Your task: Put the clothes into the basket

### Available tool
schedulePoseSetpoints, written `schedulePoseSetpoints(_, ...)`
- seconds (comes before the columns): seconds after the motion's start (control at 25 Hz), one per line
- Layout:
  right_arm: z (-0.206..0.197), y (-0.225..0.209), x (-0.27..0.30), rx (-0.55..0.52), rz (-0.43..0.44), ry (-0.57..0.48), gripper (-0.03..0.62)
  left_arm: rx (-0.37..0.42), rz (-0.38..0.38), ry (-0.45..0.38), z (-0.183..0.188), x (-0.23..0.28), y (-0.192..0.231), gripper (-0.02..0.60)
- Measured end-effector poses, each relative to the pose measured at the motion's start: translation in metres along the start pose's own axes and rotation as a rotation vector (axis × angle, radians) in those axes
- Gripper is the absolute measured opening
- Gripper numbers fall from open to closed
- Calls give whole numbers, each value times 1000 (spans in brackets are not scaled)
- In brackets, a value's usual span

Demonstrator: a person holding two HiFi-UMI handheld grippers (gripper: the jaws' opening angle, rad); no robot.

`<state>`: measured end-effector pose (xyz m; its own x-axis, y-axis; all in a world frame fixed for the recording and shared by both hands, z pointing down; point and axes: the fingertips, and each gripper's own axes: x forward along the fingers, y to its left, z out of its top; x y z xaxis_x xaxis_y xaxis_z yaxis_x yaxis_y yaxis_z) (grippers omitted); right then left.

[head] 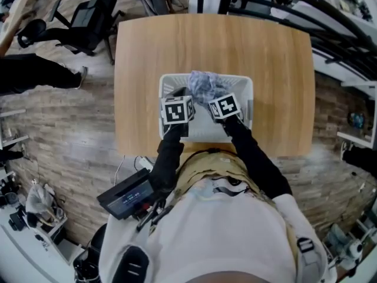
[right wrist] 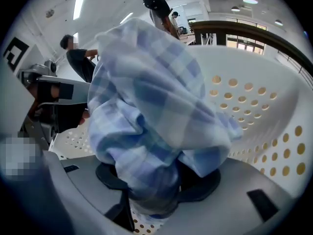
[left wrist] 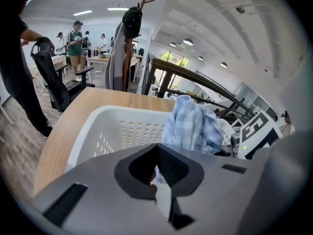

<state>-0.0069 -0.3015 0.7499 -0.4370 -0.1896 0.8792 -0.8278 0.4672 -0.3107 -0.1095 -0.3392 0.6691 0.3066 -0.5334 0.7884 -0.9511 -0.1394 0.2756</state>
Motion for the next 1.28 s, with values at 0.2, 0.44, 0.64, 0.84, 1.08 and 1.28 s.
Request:
schedulePoseSetpoints(0.2,-24,-4,24,-31,-11,102,244,-3,-14,88,-23,15,7,0)
schedulePoseSetpoints(0.44,-55,7,46,-48,45,170,250,-20,-16,103,-31,23,8,0)
schedulePoseSetpoints(0.64,-74,-7,54,-104,-14,229,266,-18,-19,119,-34,28,11,0)
schedulePoseSetpoints(0.84,-73,1,59,-75,47,208,306,-21,-26,125,-34,26,11,0)
schedulePoseSetpoints(1.08,-50,-4,43,-79,47,141,341,-14,-33,98,-26,22,8,0)
schedulePoseSetpoints(1.28,-8,-18,3,-115,-42,8,340,14,-51,10,1,4,-4,0)
